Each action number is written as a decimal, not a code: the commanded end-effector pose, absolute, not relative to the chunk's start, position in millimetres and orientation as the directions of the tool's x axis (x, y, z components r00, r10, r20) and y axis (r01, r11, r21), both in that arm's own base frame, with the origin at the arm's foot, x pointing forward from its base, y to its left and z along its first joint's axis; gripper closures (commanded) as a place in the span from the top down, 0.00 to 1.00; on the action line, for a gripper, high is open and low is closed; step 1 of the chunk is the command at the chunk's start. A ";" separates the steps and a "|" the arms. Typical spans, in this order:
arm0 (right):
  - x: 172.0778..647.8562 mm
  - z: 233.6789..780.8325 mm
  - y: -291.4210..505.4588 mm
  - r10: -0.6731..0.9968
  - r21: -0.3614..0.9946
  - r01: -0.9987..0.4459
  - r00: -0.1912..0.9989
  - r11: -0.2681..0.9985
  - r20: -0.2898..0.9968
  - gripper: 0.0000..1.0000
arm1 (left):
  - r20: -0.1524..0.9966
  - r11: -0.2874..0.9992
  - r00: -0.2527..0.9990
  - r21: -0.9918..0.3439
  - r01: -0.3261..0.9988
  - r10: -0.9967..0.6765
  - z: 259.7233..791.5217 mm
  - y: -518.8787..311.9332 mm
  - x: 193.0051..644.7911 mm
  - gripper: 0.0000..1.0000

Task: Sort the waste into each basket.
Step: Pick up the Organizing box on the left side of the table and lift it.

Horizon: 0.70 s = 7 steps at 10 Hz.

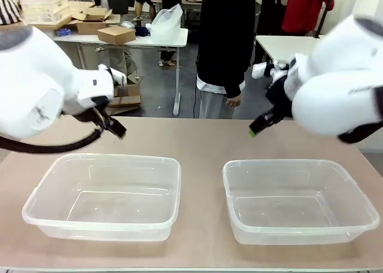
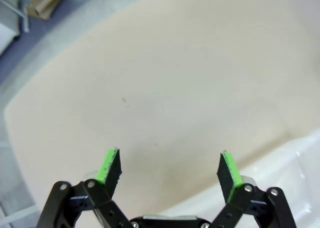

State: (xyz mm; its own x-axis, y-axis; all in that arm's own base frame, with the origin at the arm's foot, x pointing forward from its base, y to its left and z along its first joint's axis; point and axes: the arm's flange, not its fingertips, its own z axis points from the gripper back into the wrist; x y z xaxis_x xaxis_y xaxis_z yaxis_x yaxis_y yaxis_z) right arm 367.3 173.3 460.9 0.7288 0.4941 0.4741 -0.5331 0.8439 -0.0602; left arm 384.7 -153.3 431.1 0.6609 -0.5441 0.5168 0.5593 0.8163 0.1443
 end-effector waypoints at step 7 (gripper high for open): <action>221.3 579.3 170.8 0.413 -0.152 -0.391 0.767 0.908 0.491 1.00 | 0.593 0.659 0.473 0.135 0.740 -0.652 578.1 -164.5 248.2 1.00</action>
